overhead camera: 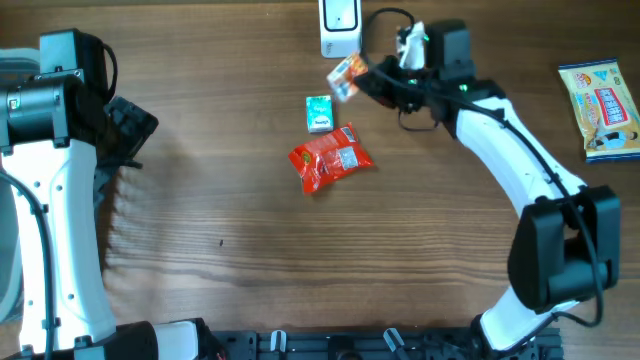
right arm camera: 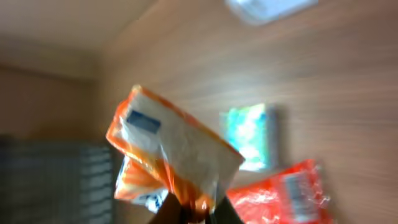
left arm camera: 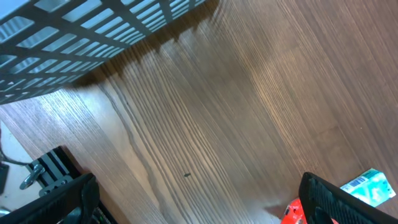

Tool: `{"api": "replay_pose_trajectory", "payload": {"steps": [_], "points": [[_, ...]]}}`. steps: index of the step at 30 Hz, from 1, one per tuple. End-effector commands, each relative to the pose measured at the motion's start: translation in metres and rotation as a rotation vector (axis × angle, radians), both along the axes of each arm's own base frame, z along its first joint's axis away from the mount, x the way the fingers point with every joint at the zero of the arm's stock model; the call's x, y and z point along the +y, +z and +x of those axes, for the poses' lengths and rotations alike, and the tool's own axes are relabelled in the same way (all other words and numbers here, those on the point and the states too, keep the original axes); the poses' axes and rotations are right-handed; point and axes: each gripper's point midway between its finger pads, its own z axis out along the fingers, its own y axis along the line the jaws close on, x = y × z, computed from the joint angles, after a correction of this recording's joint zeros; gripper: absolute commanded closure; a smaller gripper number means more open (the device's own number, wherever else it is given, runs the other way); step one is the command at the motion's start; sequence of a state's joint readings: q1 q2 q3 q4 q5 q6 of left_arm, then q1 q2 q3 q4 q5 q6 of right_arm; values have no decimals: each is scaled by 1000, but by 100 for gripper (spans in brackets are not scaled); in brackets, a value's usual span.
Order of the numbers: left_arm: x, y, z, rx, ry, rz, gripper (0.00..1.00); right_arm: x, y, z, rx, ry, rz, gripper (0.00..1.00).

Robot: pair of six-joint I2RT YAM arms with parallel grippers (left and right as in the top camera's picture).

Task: Scan the item barcode
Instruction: 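Lift the orange pack to the scanner with the right gripper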

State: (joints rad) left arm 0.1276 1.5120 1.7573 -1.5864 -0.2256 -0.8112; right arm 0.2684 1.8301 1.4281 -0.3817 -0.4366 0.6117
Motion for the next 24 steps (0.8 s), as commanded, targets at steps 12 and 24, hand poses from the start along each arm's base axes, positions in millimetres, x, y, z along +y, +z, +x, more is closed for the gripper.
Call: {"api": "replay_pose_trajectory", "payload": {"steps": [12,24], "points": [[2,0,0,-3,19,0,0,-49,60,111,-669,127,-1934,96],[2,0,0,-3,19,0,0,24,53,138,-1104,421,-1974,95]]}}
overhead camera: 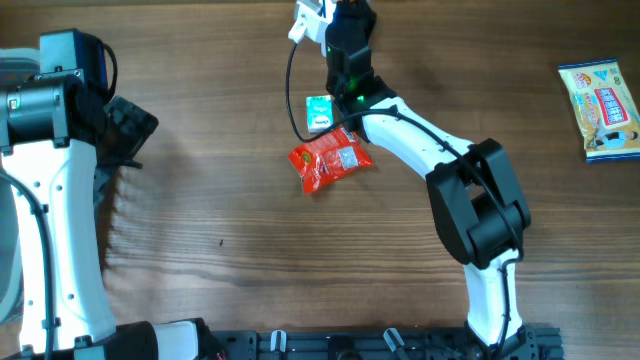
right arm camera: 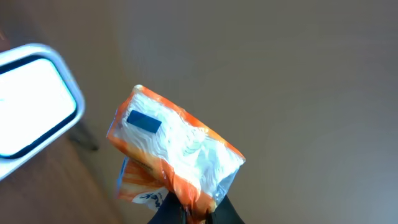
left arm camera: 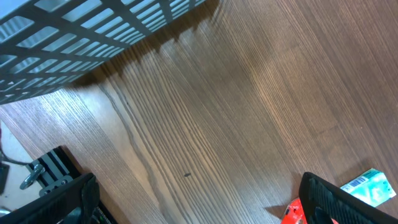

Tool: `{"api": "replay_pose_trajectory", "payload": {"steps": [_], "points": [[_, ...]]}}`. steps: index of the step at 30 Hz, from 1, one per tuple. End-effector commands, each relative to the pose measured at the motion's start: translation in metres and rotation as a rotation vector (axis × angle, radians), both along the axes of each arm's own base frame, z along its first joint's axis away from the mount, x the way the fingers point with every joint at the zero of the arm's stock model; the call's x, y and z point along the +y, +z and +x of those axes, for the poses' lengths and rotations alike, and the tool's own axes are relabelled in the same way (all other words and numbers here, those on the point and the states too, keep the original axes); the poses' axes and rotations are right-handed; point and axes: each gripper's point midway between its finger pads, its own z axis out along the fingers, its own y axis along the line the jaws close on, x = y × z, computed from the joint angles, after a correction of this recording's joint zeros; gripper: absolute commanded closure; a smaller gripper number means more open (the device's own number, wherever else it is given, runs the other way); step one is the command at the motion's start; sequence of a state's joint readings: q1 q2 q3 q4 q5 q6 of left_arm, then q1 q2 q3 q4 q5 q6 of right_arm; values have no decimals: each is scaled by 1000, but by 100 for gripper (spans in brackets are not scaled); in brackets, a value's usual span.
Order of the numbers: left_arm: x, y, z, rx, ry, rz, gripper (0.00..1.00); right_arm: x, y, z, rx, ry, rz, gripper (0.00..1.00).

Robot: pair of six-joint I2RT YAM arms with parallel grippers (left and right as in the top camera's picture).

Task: Scan the item barcode
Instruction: 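Lift the orange pack to the scanner with the right gripper, then carry the orange pack right and drop it beside the wipes pack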

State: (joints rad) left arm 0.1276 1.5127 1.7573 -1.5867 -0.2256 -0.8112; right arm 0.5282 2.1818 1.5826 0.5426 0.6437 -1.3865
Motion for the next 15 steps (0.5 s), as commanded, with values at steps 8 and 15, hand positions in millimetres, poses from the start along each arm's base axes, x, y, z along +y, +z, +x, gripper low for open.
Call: {"api": "replay_pose_trajectory", "payload": {"steps": [8,15], "points": [[2,1,0,-4,19,0,0,-16,-55,36,-24,55,-27,96],[2,1,0,-5,19,0,0,-8,-39,36,-104,95,47,95]]}}
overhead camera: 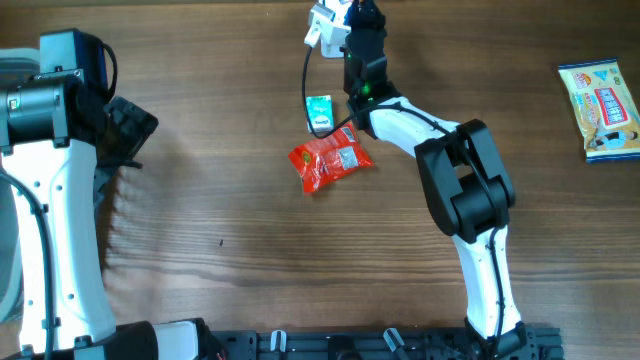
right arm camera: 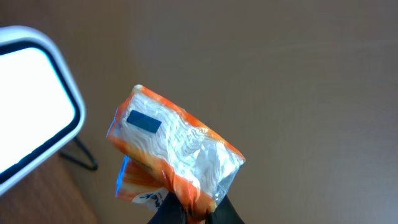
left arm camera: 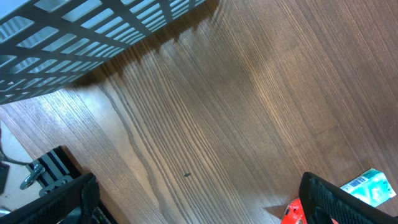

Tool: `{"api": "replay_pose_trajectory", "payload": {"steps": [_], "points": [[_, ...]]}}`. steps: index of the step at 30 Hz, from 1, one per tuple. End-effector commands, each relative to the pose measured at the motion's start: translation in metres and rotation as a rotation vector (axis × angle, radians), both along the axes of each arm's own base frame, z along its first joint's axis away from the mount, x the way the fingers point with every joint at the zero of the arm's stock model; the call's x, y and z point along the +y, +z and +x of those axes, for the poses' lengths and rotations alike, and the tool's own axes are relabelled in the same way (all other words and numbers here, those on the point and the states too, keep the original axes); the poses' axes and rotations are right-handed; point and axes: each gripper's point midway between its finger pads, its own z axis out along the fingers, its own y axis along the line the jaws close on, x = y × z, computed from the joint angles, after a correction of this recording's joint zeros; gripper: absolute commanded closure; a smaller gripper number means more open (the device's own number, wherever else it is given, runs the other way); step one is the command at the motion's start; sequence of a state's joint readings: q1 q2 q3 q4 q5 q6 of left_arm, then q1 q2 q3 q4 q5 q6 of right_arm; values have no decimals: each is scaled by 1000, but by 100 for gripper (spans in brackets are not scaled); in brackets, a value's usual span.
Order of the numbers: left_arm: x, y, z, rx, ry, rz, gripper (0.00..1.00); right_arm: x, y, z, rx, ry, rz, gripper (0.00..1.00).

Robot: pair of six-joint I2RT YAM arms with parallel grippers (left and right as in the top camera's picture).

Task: Scan the item barcode
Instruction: 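Carry the orange pack right and drop it beside the wipes pack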

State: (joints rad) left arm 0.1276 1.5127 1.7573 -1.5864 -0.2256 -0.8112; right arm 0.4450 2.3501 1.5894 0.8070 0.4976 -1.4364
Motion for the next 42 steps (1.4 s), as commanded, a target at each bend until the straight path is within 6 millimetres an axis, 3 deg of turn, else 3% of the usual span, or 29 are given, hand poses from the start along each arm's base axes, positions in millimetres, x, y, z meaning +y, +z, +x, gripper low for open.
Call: {"api": "replay_pose_trajectory", "payload": {"steps": [1,2,4,7,8,9,10,11,13,17,21,25,28,30,34,42], "points": [[2,1,0,-4,19,0,0,8,3,1,-16,25,52,95],[2,1,0,-4,19,0,0,3,3,1,-17,0,61,95],[2,1,0,-4,19,0,0,-33,2,5,-20,-135,92,96],[2,1,0,-4,19,0,0,-119,0,6,-48,-402,186,96],[2,1,0,-4,19,0,0,-163,-1,0,-74,-550,229,96],[2,1,0,-4,19,0,0,-194,-1,-7,-95,-659,256,96],[2,1,0,-4,19,0,0,-247,-3,-25,-142,-850,304,96],[2,1,0,-4,19,0,0,-282,-4,-40,-181,-979,335,96],[2,1,0,-4,19,0,0,-336,-7,-70,-239,-1187,363,96],[2,1,0,-4,19,0,0,-405,-14,-111,-254,-1438,321,96],[2,1,0,-4,19,0,0,-437,-25,-138,-246,-1557,287,96],[2,1,0,-4,19,0,0,-475,-56,-177,-148,-1664,195,92],[2,1,0,-4,19,0,0,-494,-79,-204,-105,-1716,163,54],[2,1,0,-4,19,0,0,-503,-87,-217,-93,-1736,157,37],[2,1,0,-4,19,0,0,-503,-87,-218,-117,-1741,173,27],[2,1,0,-4,19,0,0,-493,-83,-211,-116,-1719,173,28]]}}
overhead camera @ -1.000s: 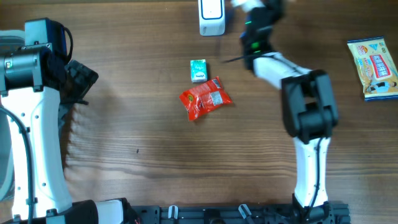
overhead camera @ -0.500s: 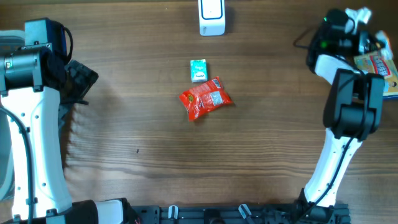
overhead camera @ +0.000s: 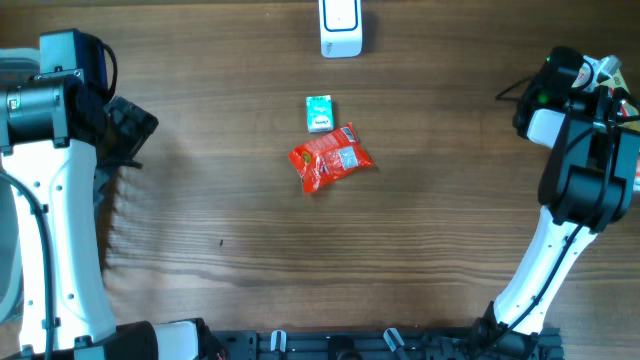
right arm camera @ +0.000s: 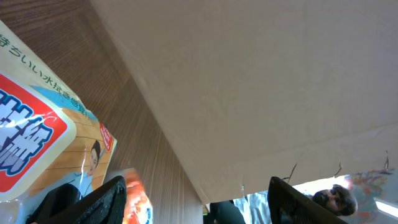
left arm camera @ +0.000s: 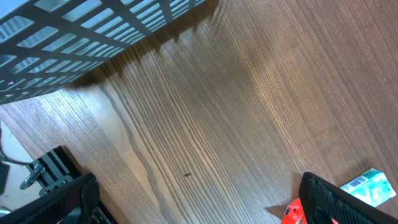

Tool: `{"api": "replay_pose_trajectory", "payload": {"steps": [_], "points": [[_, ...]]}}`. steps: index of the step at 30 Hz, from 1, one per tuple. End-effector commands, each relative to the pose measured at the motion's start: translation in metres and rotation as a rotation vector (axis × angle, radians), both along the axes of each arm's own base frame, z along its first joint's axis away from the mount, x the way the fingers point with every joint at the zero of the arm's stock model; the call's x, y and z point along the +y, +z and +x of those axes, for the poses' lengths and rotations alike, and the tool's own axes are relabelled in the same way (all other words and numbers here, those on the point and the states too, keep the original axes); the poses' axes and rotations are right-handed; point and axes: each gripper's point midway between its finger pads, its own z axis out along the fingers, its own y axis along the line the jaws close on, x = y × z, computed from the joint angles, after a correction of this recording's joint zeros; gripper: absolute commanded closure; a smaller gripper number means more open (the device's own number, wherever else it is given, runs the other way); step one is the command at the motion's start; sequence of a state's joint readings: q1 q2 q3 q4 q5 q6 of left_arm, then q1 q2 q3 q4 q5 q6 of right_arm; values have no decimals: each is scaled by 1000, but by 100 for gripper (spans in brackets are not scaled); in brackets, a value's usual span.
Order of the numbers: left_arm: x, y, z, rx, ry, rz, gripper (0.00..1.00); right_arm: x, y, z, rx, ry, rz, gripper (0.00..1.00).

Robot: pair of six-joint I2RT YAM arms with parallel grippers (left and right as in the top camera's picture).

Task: Scan the item barcode
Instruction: 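Carry the orange pack right and drop it beside the wipes pack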

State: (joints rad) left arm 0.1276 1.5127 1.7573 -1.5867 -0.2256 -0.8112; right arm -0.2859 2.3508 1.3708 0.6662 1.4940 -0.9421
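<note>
The white scanner stands at the table's far edge. My right gripper is open at the far right of the table, over the yellow snack bag. A blurred bit of the orange-and-white packet shows beside one of its fingers, not gripped. Overhead, the right wrist hides both bags. My left gripper hangs open and empty at the left.
A small green packet and a red crinkled packet lie mid-table below the scanner; both peek into the left wrist view at the bottom right. A white wire basket sits at the far left. A cardboard wall rises beyond the right edge.
My right gripper was shut on the orange-and-white packet, held up at the scanner. Now it is at the far right over the yellow bag, open, with the packet loose. Left arm unchanged.
My right gripper held the orange-and-white packet just right of the scanner. At the following two moments it held the packet before the scanner's face. Now the arm is at the right edge and the packet is let go by the yellow bag.
</note>
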Motion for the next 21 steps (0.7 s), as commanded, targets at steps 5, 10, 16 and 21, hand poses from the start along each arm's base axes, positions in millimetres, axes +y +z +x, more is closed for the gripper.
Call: {"api": "replay_pose_trajectory", "payload": {"steps": [5,10,16,21], "points": [[2,1,0,-4,19,0,0,54,6,31,-41,111,-12,33],[2,1,0,-4,19,0,0,79,56,40,-191,155,-40,38],[2,1,0,-4,19,0,0,85,117,27,-360,201,-30,42],[2,1,0,-4,19,0,0,187,65,59,-311,746,744,0]]}}
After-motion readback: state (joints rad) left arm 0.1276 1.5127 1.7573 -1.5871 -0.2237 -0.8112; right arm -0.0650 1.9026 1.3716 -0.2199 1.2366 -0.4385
